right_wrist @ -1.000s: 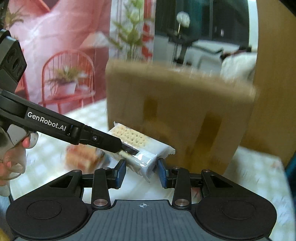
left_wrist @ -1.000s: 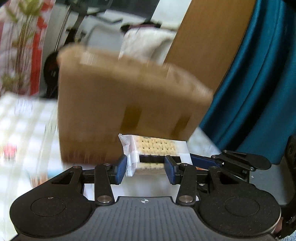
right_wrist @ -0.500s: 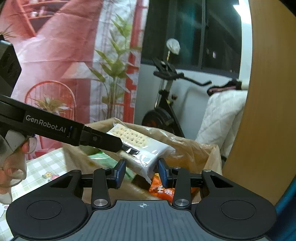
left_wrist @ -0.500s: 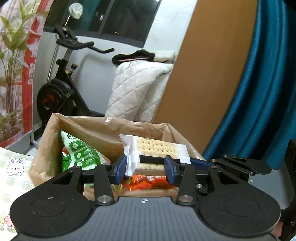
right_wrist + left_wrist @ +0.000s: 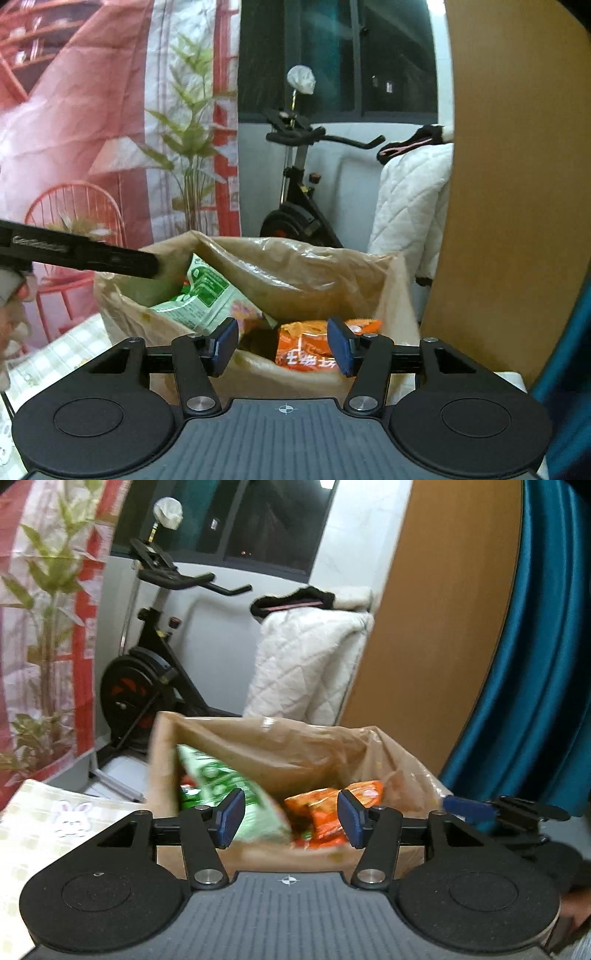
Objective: Organize snacks
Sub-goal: 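Lower both tools back to the remaining snacks beside the box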
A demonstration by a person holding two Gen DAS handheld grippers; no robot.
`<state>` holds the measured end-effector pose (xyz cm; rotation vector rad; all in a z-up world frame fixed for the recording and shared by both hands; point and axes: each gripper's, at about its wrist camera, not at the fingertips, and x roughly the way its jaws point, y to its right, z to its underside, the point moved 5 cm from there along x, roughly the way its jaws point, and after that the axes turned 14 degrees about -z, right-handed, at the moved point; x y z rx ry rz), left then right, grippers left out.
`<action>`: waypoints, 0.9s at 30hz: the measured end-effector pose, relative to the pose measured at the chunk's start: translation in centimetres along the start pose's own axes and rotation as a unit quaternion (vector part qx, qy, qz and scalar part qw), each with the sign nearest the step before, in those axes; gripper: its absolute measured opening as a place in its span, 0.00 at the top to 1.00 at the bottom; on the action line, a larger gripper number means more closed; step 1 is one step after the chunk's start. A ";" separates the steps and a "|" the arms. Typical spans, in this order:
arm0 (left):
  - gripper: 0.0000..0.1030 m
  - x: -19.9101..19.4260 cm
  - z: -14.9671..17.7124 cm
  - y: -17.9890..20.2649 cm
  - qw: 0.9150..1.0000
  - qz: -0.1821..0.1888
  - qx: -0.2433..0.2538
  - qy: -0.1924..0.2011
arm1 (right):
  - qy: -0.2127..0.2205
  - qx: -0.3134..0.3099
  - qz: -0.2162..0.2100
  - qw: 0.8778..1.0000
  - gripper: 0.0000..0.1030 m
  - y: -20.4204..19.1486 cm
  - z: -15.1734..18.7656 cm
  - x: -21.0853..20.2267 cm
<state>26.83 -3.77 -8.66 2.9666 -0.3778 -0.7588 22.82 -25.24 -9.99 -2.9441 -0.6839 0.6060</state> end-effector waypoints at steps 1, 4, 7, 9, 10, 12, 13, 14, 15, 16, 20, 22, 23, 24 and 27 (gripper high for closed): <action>0.44 -0.7 0.3 -0.8 1.000 -0.005 0.000 0.004 | 0.004 -0.001 -0.001 1.000 0.52 0.2 0.3 -0.7; 0.40 -2.4 1.4 -3.1 1.000 -0.020 -0.001 0.010 | 0.014 -0.010 0.003 1.000 0.51 0.5 1.4 -2.9; 0.38 -3.3 3.2 -5.5 0.999 -0.038 -0.009 0.000 | 0.012 -0.009 0.012 1.000 0.49 1.1 3.1 -4.7; 0.36 -3.0 4.5 -6.7 0.999 -0.050 -0.013 -0.015 | 0.007 0.005 0.017 1.000 0.47 1.8 4.5 -5.6; 0.36 -2.6 5.4 -7.3 0.998 -0.058 -0.019 -0.029 | 0.001 0.015 0.020 1.000 0.46 2.2 5.4 -5.8; 0.36 -2.1 6.9 -8.3 0.996 -0.069 -0.035 -0.052 | -0.017 0.030 0.035 0.999 0.46 3.0 7.3 -5.9; 0.36 -1.8 7.8 -8.6 0.995 -0.072 -0.041 -0.061 | -0.027 0.031 0.042 0.998 0.46 3.3 8.3 -5.9; 0.36 -1.7 8.5 -8.9 0.994 -0.076 -0.046 -0.068 | -0.038 0.031 0.050 0.998 0.45 3.7 9.3 -5.8; 0.36 -1.5 9.3 -9.1 0.993 -0.080 -0.050 -0.076 | -0.052 0.032 0.056 0.997 0.43 4.1 10.4 -5.6; 0.33 -1.1 10.1 -9.1 0.991 -0.081 -0.055 -0.089 | -0.067 0.035 0.061 0.995 0.40 4.4 11.5 -5.4; 0.17 0.2 12.4 -8.9 0.986 -0.082 -0.072 -0.123 | -0.121 0.046 0.087 0.988 0.31 5.7 15.6 -4.2; 0.16 0.7 13.3 -9.0 0.985 -0.088 -0.071 -0.133 | -0.136 0.067 0.094 0.984 0.31 6.6 17.4 -3.9; 0.16 0.9 13.8 -8.8 0.984 -0.093 -0.070 -0.137 | -0.137 0.084 0.094 0.983 0.31 7.1 18.2 -3.9; 0.16 0.9 14.3 -8.8 0.983 -0.099 -0.068 -0.140 | -0.135 0.103 0.097 0.981 0.32 7.6 18.8 -4.0; 0.16 1.6 14.9 -8.7 0.980 -0.110 -0.065 -0.152 | -0.128 0.147 0.110 0.975 0.39 8.8 20.1 -4.2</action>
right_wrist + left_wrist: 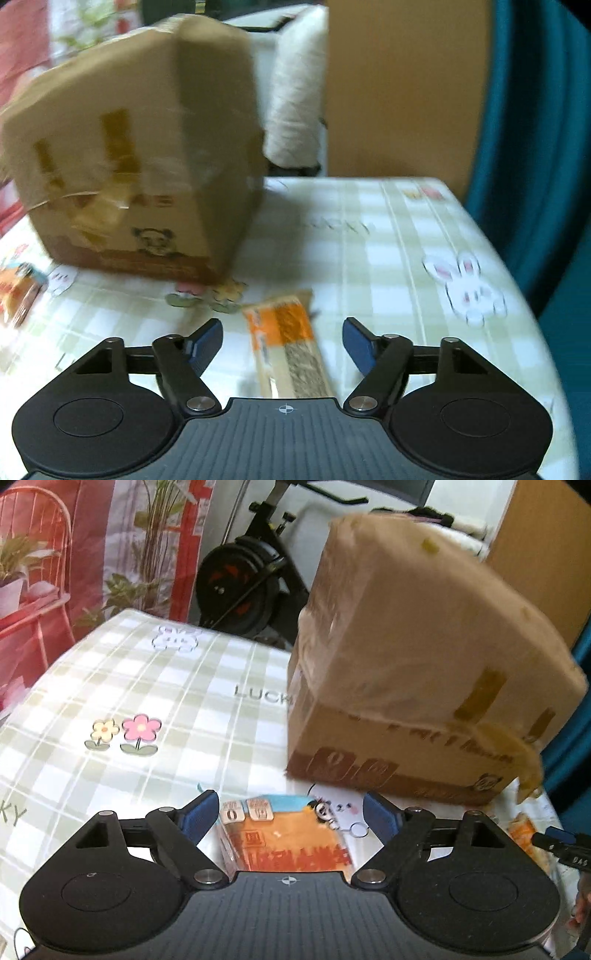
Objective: Organize snacks
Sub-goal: 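Lower both tools back to the remaining snacks beside the box, then grasp the bread packet with the left tool while the right tool grasps the orange-white bar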
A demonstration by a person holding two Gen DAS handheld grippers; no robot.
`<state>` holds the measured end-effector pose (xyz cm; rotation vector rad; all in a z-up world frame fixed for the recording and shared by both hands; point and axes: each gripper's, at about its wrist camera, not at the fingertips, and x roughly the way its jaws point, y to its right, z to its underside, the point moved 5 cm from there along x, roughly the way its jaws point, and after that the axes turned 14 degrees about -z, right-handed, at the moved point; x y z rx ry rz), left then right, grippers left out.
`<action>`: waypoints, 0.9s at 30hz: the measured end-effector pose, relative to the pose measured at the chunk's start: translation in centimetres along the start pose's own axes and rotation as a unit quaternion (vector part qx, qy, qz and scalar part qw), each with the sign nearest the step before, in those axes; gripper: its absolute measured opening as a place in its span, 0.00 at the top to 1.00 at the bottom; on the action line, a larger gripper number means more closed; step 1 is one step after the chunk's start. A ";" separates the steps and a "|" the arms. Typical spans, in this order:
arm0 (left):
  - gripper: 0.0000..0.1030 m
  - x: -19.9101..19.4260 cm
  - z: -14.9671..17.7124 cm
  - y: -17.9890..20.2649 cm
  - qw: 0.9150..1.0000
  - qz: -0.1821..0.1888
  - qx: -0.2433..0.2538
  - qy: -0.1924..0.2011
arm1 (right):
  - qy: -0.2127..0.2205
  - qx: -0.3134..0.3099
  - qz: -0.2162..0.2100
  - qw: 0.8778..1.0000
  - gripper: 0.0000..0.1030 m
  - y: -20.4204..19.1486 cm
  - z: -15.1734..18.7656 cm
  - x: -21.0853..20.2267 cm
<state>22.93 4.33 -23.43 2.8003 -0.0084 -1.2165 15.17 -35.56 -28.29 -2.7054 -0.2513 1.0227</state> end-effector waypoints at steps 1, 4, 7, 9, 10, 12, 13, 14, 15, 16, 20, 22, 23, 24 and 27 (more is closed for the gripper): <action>0.16 0.3 0.2 -0.1 1.000 0.001 -0.003 -0.007 | 0.000 0.010 0.000 1.000 0.41 0.3 0.3 0.1; 0.11 0.5 0.6 0.0 1.000 -0.003 -0.001 -0.016 | -0.007 0.022 -0.004 1.000 0.44 0.8 0.9 0.4; 0.09 0.9 1.2 0.4 1.000 -0.015 0.015 -0.023 | -0.011 0.029 -0.009 0.999 0.46 1.0 1.0 0.9; 0.09 1.0 2.0 0.9 0.999 -0.026 0.032 -0.023 | -0.015 0.032 -0.012 0.999 0.49 1.0 0.9 1.0; 0.08 1.0 2.2 1.1 0.998 -0.033 0.043 -0.022 | -0.018 0.033 -0.014 0.999 0.51 1.0 1.0 1.1; 0.08 1.3 2.5 1.4 0.997 -0.044 0.058 -0.021 | -0.025 0.034 -0.017 0.999 0.55 1.0 1.2 1.3; 0.08 1.3 2.7 1.5 0.996 -0.050 0.067 -0.020 | -0.026 0.034 -0.016 0.999 0.57 0.9 1.2 1.3; 0.08 1.5 2.8 1.7 0.995 -0.056 0.075 -0.019 | -0.026 0.032 -0.015 0.999 0.57 0.8 1.2 1.3; 0.08 1.6 2.9 1.8 0.994 -0.062 0.084 -0.018 | -0.028 0.032 -0.015 0.999 0.60 0.8 1.2 1.3; 0.09 1.6 3.0 1.9 0.993 -0.068 0.094 -0.016 | -0.028 0.031 -0.014 0.999 0.64 0.7 1.2 1.3; 0.18 1.2 2.9 2.1 0.992 -0.071 0.108 -0.007 | -0.030 0.026 -0.017 0.999 0.67 0.5 1.0 1.2; 0.24 0.7 2.8 2.1 0.992 -0.065 0.108 -0.002 | -0.027 0.022 -0.020 0.999 0.67 0.2 0.9 1.0; 0.25 0.6 2.7 2.0 0.992 -0.063 0.106 -0.002 | -0.023 0.020 -0.019 0.999 0.67 0.0 0.7 0.9; 0.26 0.5 2.6 1.9 0.993 -0.059 0.100 -0.002 | -0.018 0.018 -0.020 0.999 0.68 -0.1 0.5 0.7; 0.26 -0.1 1.8 1.4 0.995 -0.048 0.082 0.011 | 0.000 0.006 -0.021 1.000 0.68 -0.7 -0.6 -0.2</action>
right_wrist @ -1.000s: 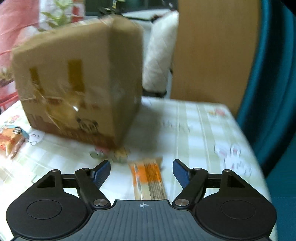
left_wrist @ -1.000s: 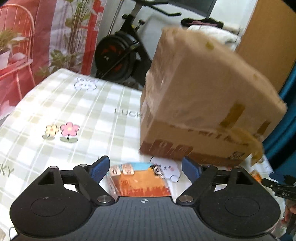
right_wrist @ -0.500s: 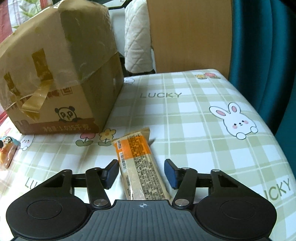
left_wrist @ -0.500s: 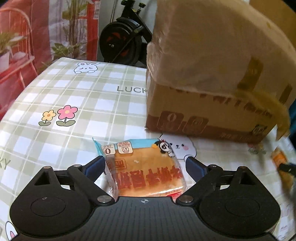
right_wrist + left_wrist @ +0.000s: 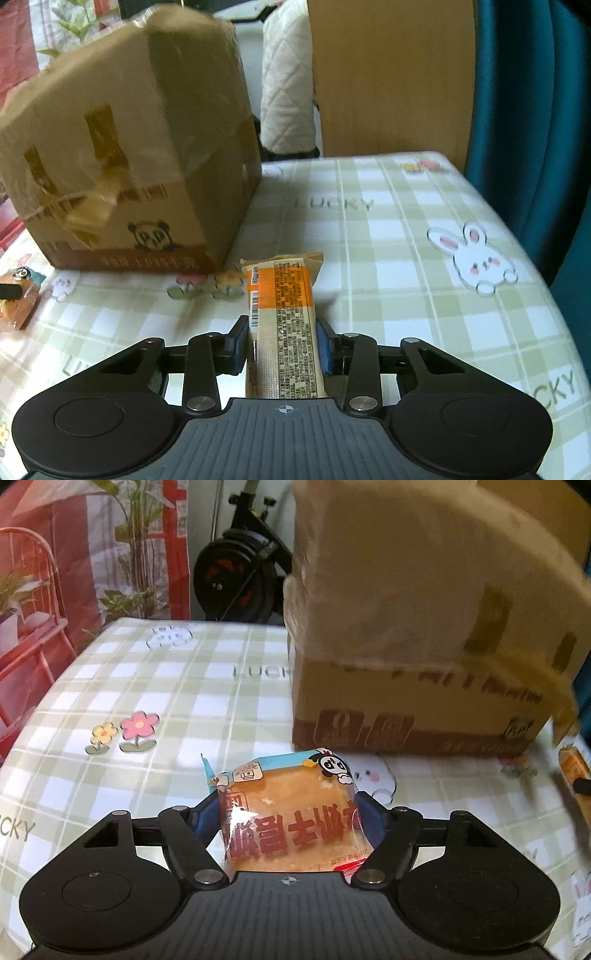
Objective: Organize snacks
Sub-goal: 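Grasp the bread packet with the left tool while the right tool grasps the orange-white bar, then carry both snacks over the box and release them with both tools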
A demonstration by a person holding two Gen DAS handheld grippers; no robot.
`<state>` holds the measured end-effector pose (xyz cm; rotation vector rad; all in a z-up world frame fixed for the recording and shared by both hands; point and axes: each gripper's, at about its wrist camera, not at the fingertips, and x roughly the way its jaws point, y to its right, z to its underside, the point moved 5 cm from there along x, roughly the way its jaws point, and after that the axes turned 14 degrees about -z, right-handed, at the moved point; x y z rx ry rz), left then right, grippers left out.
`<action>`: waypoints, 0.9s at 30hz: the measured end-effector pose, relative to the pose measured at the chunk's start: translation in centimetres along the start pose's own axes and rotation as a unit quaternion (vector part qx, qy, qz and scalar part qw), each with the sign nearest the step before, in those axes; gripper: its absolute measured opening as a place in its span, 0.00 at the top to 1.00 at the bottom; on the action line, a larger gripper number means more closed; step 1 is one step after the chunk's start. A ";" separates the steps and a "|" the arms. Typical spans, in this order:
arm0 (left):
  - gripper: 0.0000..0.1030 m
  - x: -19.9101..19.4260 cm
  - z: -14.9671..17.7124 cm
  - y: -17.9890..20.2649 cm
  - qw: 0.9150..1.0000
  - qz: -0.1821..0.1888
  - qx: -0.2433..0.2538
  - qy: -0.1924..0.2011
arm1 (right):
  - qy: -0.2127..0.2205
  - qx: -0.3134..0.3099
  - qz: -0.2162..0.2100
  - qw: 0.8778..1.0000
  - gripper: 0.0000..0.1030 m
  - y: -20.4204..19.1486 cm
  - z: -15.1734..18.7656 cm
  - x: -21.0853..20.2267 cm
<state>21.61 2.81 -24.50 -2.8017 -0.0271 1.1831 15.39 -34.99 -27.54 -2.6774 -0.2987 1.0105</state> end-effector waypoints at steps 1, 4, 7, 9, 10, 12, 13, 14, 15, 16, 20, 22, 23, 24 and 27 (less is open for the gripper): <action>0.26 -0.5 -0.4 -0.3 1.000 0.000 -0.005 0.009 | 0.007 -0.007 0.000 1.000 0.68 -0.3 -0.5 -0.4; 0.26 -2.5 -2.4 -1.1 0.999 0.000 -0.017 0.044 | 0.032 -0.032 -0.004 0.999 0.68 -1.5 -2.5 -1.6; 0.26 -5.3 -5.1 -1.6 0.996 0.000 -0.024 0.091 | 0.065 -0.060 -0.006 0.996 0.68 -2.8 -5.3 -3.2; 0.26 -7.1 -6.9 -1.8 0.992 0.005 -0.032 0.119 | 0.093 -0.077 -0.008 0.993 0.68 -3.7 -7.4 -4.5; 0.26 -8.2 -7.9 -1.9 0.990 0.010 -0.035 0.135 | 0.107 -0.086 -0.010 0.990 0.68 -4.2 -8.5 -5.2; 0.26 -9.9 -9.7 -1.8 0.986 0.016 -0.037 0.161 | 0.133 -0.102 -0.014 0.986 0.68 -5.3 -10.6 -6.3; 0.26 -10.8 -10.7 -1.5 0.984 0.019 -0.035 0.175 | 0.145 -0.110 -0.018 0.983 0.68 -5.8 -11.7 -6.8; 0.26 -11.3 -11.7 -1.1 0.982 0.021 -0.031 0.187 | 0.156 -0.119 -0.023 0.980 0.68 -6.5 -12.9 -7.2; 0.26 -12.0 -12.6 -0.7 0.979 0.024 -0.028 0.200 | 0.164 -0.126 -0.028 0.978 0.68 -7.0 -13.9 -7.5; 0.26 -12.7 -13.7 -0.2 0.976 0.029 -0.026 0.213 | 0.171 -0.134 -0.035 0.975 0.68 -7.6 -15.0 -7.6; 0.26 -13.8 -17.4 2.4 0.968 0.052 -0.016 0.244 | 0.187 -0.160 -0.061 0.967 0.68 -10.1 -18.9 -7.5; 0.26 -13.4 -18.9 4.3 0.966 0.063 -0.006 0.252 | 0.184 -0.175 -0.069 0.965 0.68 -11.3 -20.5 -6.6; 0.26 -13.1 -19.5 5.2 0.965 0.066 0.000 0.253 | 0.179 -0.182 -0.070 0.964 0.68 -11.7 -21.2 -5.9; 0.26 -12.5 -20.1 6.1 0.966 0.070 0.005 0.250 | 0.173 -0.184 -0.070 0.965 0.68 -12.0 -21.8 -5.0; 0.26 -10.3 -21.4 8.5 0.970 0.083 0.010 0.228 | 0.155 -0.174 -0.076 0.969 0.68 -12.8 -22.7 -2.5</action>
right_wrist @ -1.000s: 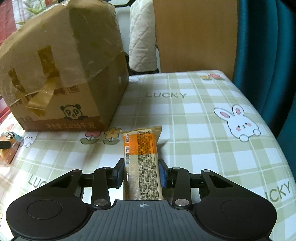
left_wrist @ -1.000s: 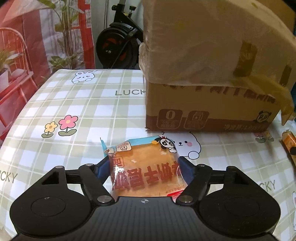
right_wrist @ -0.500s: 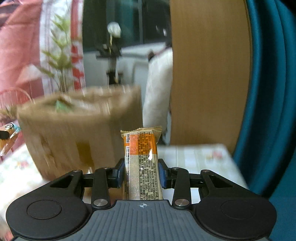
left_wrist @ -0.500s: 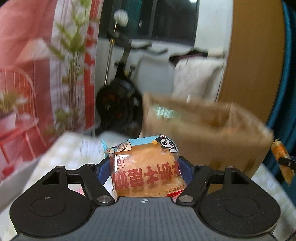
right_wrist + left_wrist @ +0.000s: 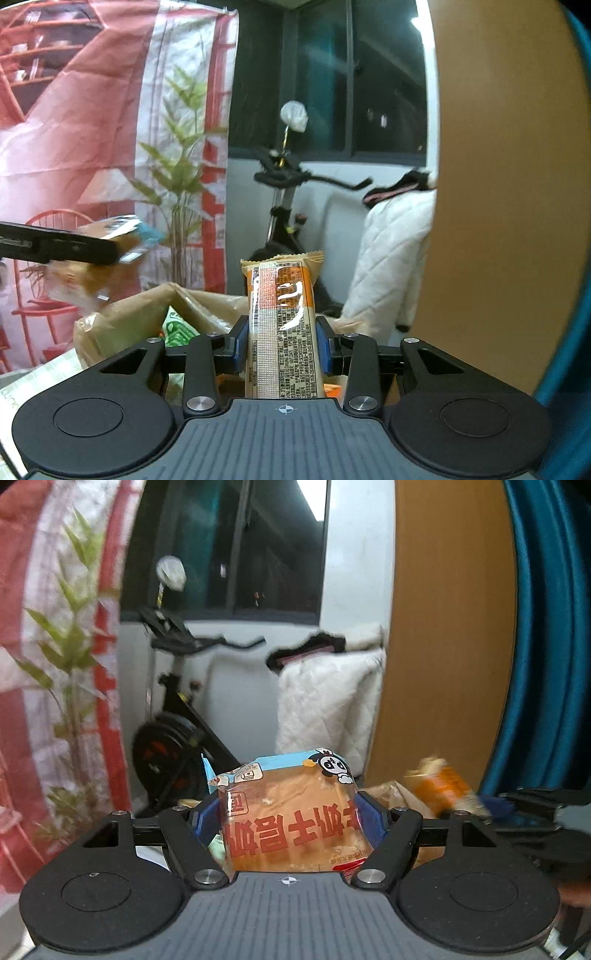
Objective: Organize snacks
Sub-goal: 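Carry both snacks over the box and release them with both tools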
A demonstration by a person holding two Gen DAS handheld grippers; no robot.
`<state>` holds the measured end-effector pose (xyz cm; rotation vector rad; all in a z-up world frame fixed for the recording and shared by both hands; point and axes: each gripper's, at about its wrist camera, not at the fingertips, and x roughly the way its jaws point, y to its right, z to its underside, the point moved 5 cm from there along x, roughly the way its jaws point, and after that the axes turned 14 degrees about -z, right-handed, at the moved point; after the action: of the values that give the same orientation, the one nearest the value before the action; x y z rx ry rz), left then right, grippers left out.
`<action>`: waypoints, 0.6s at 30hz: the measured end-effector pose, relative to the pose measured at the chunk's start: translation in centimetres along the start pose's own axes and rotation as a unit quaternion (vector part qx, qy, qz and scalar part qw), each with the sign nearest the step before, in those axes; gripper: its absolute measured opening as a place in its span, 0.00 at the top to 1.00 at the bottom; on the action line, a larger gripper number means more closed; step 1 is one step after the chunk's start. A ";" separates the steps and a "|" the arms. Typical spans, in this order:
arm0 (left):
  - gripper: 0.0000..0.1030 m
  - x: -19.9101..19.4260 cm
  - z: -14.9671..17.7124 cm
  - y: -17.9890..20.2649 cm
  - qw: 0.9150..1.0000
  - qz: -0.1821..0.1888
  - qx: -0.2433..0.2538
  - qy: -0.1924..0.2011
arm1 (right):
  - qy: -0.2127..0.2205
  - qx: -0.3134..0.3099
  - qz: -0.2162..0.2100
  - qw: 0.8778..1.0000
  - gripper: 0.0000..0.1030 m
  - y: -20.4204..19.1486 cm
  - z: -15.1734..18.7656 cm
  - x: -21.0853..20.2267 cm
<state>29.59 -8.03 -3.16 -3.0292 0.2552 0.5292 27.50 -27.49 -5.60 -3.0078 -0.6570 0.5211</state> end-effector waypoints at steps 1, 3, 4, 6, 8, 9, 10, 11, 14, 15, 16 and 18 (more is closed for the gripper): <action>0.26 1.1 0.1 0.5 1.000 0.003 -0.003 -0.010 | -0.007 0.003 0.000 1.000 0.68 0.0 0.1 0.9; 0.26 3.0 0.5 1.5 1.000 0.008 -0.002 -0.027 | -0.021 0.004 0.001 1.000 0.68 -0.1 0.5 2.5; 0.26 3.6 0.8 1.7 0.999 0.009 0.002 -0.032 | -0.027 0.004 0.002 1.000 0.68 -0.3 1.0 3.1; 0.26 4.6 1.4 2.4 0.999 0.012 0.010 -0.040 | -0.034 0.007 0.004 0.999 0.68 -0.3 1.6 3.9; 0.24 5.4 1.9 2.5 0.998 0.018 0.014 -0.051 | -0.041 0.017 0.004 0.999 0.67 -0.1 2.2 4.4; 0.24 5.5 2.1 2.5 0.998 0.022 0.013 -0.058 | -0.040 0.019 0.007 0.999 0.66 -0.1 2.4 4.5; 0.24 5.8 2.2 2.6 0.998 0.025 0.011 -0.063 | -0.037 0.019 0.012 0.999 0.61 0.0 2.6 4.2; 0.23 5.7 2.4 2.2 0.998 0.027 0.008 -0.063 | -0.034 0.018 0.012 0.999 0.57 0.0 2.7 4.0; 0.19 5.1 2.1 0.8 0.999 0.020 0.008 -0.048 | -0.032 0.013 0.011 0.999 0.52 0.0 2.7 3.3; 0.19 4.9 1.9 0.6 0.999 0.017 0.005 -0.046 | -0.033 0.011 0.012 0.999 0.52 -0.1 2.7 3.0; 0.19 4.5 1.7 0.3 0.999 0.018 0.001 -0.045 | -0.034 0.011 0.015 0.999 0.52 -0.1 2.6 2.7; 0.19 3.4 1.3 0.2 0.999 0.020 -0.004 -0.040 | -0.033 0.018 0.017 0.999 0.51 -0.1 2.3 2.2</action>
<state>32.24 -8.63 -5.55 -3.0070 0.3102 0.6543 28.59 -26.61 -8.49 -2.9852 -0.5936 0.6305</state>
